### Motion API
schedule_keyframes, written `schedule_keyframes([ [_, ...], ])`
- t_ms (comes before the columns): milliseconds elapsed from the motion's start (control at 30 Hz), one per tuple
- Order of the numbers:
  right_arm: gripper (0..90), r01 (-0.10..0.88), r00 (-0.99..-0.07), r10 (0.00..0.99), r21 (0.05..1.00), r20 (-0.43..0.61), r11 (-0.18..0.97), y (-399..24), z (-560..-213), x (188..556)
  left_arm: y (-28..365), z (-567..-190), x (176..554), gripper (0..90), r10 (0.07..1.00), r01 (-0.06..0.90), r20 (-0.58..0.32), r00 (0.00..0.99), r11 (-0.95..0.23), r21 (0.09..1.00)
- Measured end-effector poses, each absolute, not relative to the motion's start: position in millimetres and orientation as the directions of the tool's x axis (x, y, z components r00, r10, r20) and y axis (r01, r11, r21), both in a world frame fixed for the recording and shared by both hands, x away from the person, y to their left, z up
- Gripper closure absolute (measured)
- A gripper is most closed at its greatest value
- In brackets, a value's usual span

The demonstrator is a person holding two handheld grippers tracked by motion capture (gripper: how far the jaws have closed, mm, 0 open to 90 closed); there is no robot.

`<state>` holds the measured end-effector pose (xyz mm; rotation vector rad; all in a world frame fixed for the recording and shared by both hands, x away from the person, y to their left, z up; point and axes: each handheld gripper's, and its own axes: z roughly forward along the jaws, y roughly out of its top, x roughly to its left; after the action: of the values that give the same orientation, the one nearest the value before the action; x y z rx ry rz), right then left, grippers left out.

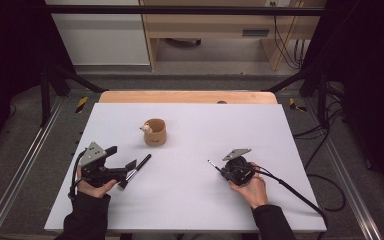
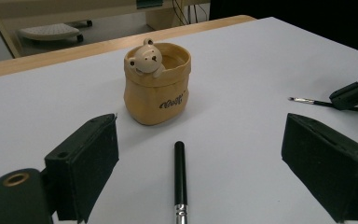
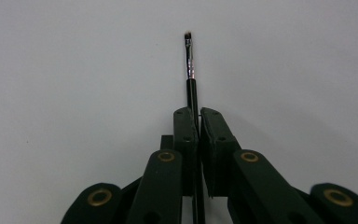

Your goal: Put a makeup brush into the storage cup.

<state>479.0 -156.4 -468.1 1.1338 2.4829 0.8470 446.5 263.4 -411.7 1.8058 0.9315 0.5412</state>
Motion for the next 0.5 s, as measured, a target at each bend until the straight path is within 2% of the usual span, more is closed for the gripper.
schedule_keyframes([
  [167, 83.9, 0.588, -0.652, 0.758, 0.623, -0.011, 0.515, -156.1, -468.6, 478.8, 262.5, -411.9, 446.6, 10.1, 0.795, 0.353, -0.052, 0.604, -0.209, 0.912],
  [233, 77.7, 0.578, -0.656, 0.755, 0.632, -0.016, 0.516, -157.8, -465.1, 477.9, 262.6, -411.8, 446.5, 10.1, 0.794, 0.353, -0.054, 0.605, -0.207, 0.912],
  [500, 64.4, 0.565, -0.657, 0.754, 0.653, -0.014, 0.505, -165.3, -449.7, 477.1, 261.6, -411.8, 446.8, 10.0, 0.791, 0.356, -0.051, 0.610, -0.216, 0.909],
])
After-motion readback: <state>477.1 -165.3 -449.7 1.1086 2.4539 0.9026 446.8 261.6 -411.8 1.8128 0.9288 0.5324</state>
